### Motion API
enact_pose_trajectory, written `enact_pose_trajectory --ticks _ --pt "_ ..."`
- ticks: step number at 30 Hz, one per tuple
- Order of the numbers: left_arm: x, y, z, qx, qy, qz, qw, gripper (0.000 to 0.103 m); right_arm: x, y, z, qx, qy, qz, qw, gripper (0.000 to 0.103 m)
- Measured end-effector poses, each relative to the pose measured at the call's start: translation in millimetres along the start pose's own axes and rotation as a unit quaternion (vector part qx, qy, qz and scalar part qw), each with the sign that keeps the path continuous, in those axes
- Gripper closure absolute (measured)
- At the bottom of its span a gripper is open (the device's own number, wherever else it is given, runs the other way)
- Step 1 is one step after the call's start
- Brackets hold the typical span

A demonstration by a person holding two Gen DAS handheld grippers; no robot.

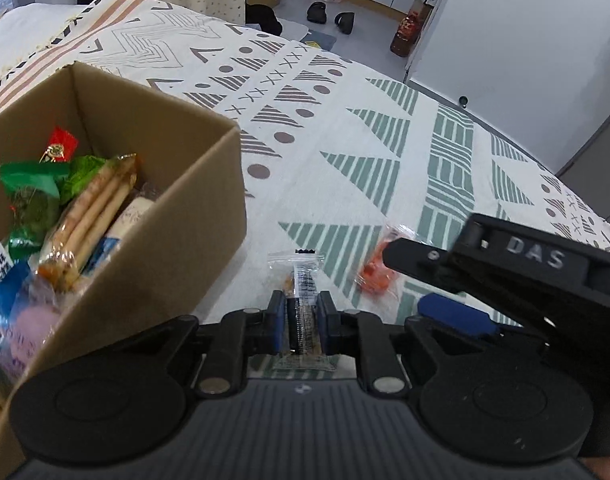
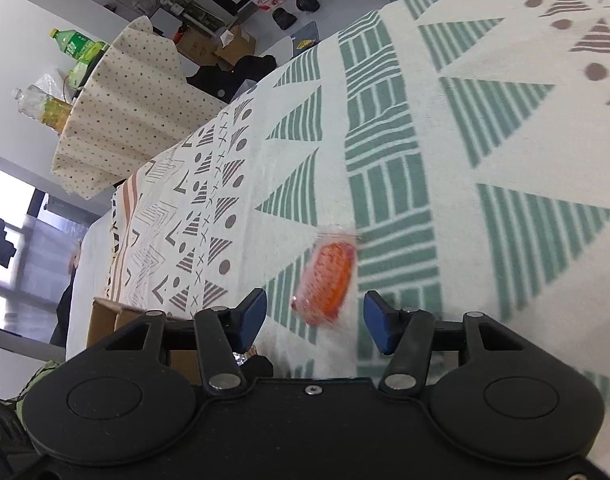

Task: Organize snacks
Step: 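Grasp clear stick snack with left tool while right tool grasps orange jelly packet, then carry both packets over the box and open both tools to drop them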

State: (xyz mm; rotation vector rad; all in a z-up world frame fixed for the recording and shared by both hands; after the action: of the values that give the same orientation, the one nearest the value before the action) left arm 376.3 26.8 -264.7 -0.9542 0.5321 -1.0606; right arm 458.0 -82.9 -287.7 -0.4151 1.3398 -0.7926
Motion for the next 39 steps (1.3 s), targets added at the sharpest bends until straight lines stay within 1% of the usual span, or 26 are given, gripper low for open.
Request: enact_pose_trajectory --ticks 4,7,8,9,10,12,17,23,26,30,39 --pt "-3.9 4.8 5.1 -0.005 -0.006 -0.011 0.9999 0.087 -4.1 13.1 0.1 -0.007 -0.003 -0.014 1.0 0.052" --pt "-1.7 6.5 8.9 -0.003 -0.005 -0.021 0.9998 0.087 -8.2 19.1 -0.5 -0.004 -0.013 -0.025 1.0 0.054" --pt "-0.8 7.3 9.9 -0.002 -0.005 -0.023 0.9997 0.087 -8.9 20.1 -0.2 0.001 -0.02 -0.031 0.999 0.059" --pt "-0.1 8.8 10.1 -0.003 -0.005 -0.025 0.9997 0.087 -8.7 21.3 0.1 0.005 -0.027 -0.041 0.999 0.069" --pt "0.0 10.6 9.7 -0.007 -0.008 -0.026 0.9996 0.087 -7.6 22.9 1.3 0.006 -0.032 -0.055 0.998 0.075" --pt "-0.4 11.5 9.0 -0.012 -0.012 -0.026 0.9995 0.087 -5.8 22.1 2.0 0.005 -0.037 -0.063 0.997 0.079" --pt "0.8 4.2 10.5 -0.004 -0.009 -0.031 0.9995 0.087 -1.3 11.9 -0.6 0.001 -0.039 -0.076 0.996 0.081" --pt "2.5 -8.7 5.2 0.001 -0.009 -0.037 0.9993 0.087 1.1 -6.5 -12.7 0.0 -0.047 -0.088 0.995 0.083" --pt "4.1 -19.0 0.5 0.003 -0.01 -0.043 0.999 0.087 -2.0 -21.3 -14.5 0.009 -0.047 -0.088 0.995 0.084" --pt "4.6 -36.4 -2.5 0.015 0.001 -0.047 0.9988 0.087 -10.2 -41.3 -18.3 0.024 -0.054 -0.085 0.995 0.084" --pt "-8.1 -79.8 -15.8 0.034 -0.003 -0.054 0.998 0.087 -33.9 -82.8 -32.1 0.05 -0.075 -0.078 0.993 0.084"
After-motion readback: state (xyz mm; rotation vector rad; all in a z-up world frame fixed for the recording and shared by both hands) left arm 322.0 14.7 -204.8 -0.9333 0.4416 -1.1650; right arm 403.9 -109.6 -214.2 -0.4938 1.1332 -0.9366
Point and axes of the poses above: each gripper's, at about its wrist camera, not at the fingertips, and y roughly the way its jaws point, x to its right, z to its top, the point moved 9 cm from there along y, roughly the way its jaws point, and after that the axes turned 12 degrees about y, right-handed, at the moved point
